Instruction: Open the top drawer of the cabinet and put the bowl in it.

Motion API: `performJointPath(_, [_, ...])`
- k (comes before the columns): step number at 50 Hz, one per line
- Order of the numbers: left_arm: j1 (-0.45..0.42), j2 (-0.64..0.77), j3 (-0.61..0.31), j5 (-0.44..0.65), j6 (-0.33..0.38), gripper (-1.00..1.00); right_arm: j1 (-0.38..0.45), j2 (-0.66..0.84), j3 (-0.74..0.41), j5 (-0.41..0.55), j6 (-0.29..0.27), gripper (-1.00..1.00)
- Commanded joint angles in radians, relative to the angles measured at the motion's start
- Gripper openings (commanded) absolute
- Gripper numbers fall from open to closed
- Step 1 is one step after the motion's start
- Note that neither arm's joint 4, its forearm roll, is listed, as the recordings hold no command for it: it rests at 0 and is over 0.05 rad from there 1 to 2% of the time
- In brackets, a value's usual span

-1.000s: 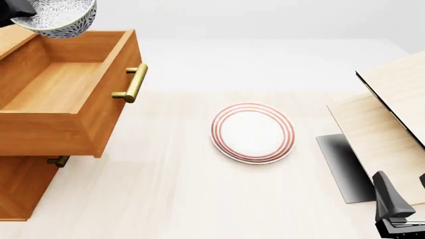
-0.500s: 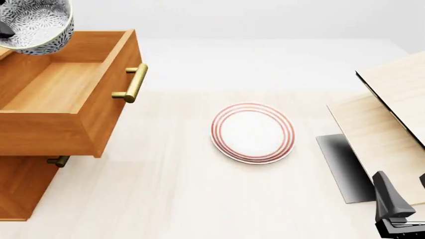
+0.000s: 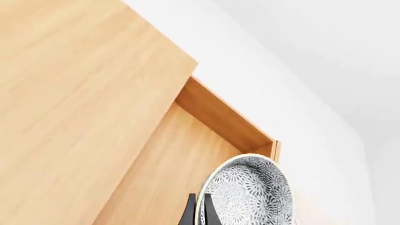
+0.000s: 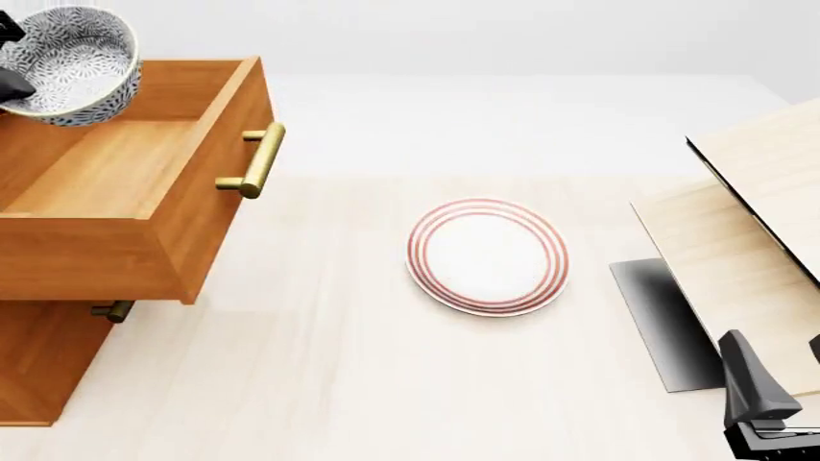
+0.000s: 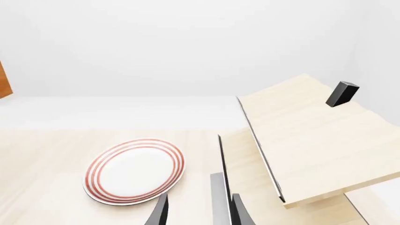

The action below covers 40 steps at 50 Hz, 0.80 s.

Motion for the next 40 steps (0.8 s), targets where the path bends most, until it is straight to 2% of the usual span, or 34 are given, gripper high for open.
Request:
performJointPath(1, [-0.001, 0.041, 0.019, -0.050, -0.003, -1.00, 0.000, -0.001, 0.001, 0.000, 0.000, 1.00])
performJointPath(40, [0.019, 0.122, 0.084, -0.141, -0.014, -1.00, 0.000, -0.001, 0.001, 0.000, 0.000, 1.00])
